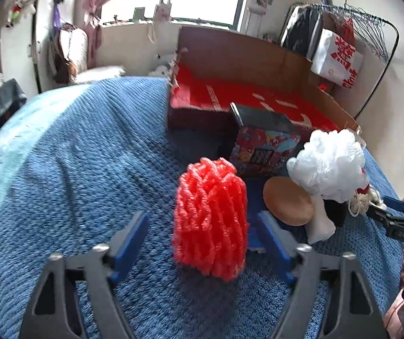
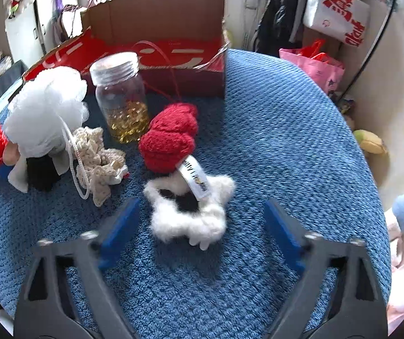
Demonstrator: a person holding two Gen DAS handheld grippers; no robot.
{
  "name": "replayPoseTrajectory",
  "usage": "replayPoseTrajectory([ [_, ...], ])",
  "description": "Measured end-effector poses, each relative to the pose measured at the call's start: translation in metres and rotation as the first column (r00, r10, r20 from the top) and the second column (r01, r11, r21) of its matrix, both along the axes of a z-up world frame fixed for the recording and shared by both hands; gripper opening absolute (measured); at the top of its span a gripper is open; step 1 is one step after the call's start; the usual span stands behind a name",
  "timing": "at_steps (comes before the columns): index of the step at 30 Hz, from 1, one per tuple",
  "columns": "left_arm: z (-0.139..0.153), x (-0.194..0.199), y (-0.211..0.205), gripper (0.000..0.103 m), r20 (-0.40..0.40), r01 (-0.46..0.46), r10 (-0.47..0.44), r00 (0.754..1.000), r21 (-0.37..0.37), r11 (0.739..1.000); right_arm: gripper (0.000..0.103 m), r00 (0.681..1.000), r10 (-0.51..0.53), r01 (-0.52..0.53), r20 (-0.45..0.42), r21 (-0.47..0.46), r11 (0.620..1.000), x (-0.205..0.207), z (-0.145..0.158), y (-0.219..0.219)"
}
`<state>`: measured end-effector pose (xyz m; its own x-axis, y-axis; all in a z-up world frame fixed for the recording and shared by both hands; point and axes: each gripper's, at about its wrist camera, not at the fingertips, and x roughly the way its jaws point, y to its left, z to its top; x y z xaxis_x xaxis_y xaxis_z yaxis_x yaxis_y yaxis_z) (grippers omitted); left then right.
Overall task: Organize soft objects
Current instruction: 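Grasp the red foam net with the left tool while the right tool grasps the white star ring, then carry the red foam net and white star ring into the red box with both tools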
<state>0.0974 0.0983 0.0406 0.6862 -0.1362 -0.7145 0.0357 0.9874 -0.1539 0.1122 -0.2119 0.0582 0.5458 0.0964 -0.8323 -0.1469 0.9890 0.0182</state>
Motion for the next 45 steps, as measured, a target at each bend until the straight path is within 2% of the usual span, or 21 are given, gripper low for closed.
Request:
replayPoseTrajectory([
  [1,-0.003,0.002,-0.001,0.058,-0.013,0.018,-0.018,1.000,-0.014,1.000,0.054,1.000,0.013,-0.013,-0.007,0.009,1.000,0.000,-0.002,0.001],
  [2,-0.004,0.003,-0.002,0.051,-0.021,0.030,-0.030,0.999,-0.027,0.999,0.047,1.000,0.022,-0.022,-0.010,0.022,1.000,0.000,-0.004,0.002],
  [5,-0.005,-0.001,-0.006,0.049,-0.008,0.041,-0.041,0.999,-0.021,0.999,0.044,0.999,0.049,-0.050,0.014,0.049,0.998,-0.006,-0.002,0.002],
  [17,0.000,-0.020,-0.006,0.048,0.021,0.054,-0.054,0.998,-0.002,0.999,0.042,0.996,0.065,-0.072,0.062,0.116,0.991,-0.033,0.017,0.001],
  [33,0.012,-0.024,-0.004,0.048,0.030,0.056,-0.055,0.998,-0.006,0.998,0.042,0.993,0.095,-0.105,0.073,0.144,0.984,-0.037,0.027,0.009],
  [39,0.032,-0.026,-0.011,0.048,0.078,0.081,-0.080,0.994,-0.009,0.997,0.042,0.988,0.112,-0.127,0.104,0.155,0.980,-0.039,0.040,0.012],
  [45,0.051,-0.013,-0.014,0.048,0.121,0.099,-0.098,0.988,-0.005,0.995,0.042,0.981,0.125,-0.148,0.145,0.156,0.977,-0.029,0.056,0.016],
])
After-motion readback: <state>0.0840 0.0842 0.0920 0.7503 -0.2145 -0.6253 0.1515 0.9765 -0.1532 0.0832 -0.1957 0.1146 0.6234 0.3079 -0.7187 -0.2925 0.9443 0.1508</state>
